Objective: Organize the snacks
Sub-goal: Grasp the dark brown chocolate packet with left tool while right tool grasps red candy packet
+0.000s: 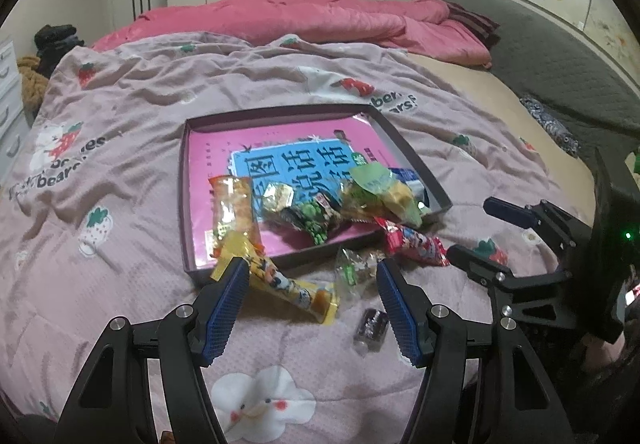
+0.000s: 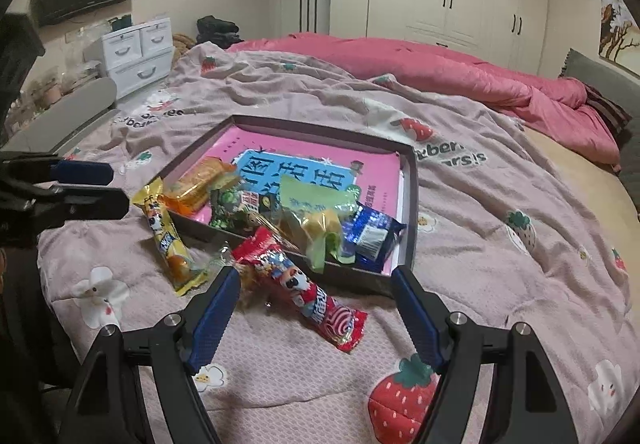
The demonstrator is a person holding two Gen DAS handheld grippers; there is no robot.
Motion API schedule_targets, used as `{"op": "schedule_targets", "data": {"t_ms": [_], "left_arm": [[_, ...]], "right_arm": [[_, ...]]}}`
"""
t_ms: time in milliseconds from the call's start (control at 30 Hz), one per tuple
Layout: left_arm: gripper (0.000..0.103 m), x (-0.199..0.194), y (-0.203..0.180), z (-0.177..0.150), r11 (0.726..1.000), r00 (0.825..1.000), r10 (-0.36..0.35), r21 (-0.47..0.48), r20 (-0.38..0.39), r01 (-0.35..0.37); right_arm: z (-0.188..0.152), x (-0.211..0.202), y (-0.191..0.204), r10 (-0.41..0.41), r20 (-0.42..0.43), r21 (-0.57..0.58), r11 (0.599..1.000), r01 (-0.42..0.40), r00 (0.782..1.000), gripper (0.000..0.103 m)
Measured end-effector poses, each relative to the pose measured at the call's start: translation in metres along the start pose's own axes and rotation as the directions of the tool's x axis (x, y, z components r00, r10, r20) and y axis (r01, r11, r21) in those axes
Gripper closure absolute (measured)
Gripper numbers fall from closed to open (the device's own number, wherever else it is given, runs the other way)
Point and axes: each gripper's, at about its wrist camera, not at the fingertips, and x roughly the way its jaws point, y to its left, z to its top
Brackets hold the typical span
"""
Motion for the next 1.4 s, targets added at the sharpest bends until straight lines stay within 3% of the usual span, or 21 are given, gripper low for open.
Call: {"op": "schedule_targets", "data": {"t_ms": [733, 1233, 1400], "left_arm": [[0.035, 0.030, -0.022, -0.032, 0.998, 0.991, -0.032, 0.049, -0.130, 0.039], [0.035, 0.059, -0.027, -0.043, 0.996, 0.976, -0.063, 0.044, -0.206, 0.074], [0.035, 0.068, -0.030, -0.044, 0.995, 0.971, -0.070, 0.050, -0.227, 0.083]], "right_arm": [[-0.013, 0.018, -0.002, -0.070, -0.086, -0.058, 0.996, 0.066, 0.994, 0.026], [-0.013, 0.050, 0.022, -0.101, -0.109, -0.279, 0.958, 0.067, 0.989, 0.058], [-0.013, 0.061, 0.032, -0.097, -0.116, -0.333, 0.942, 0.053, 0.989, 0.062]]}}
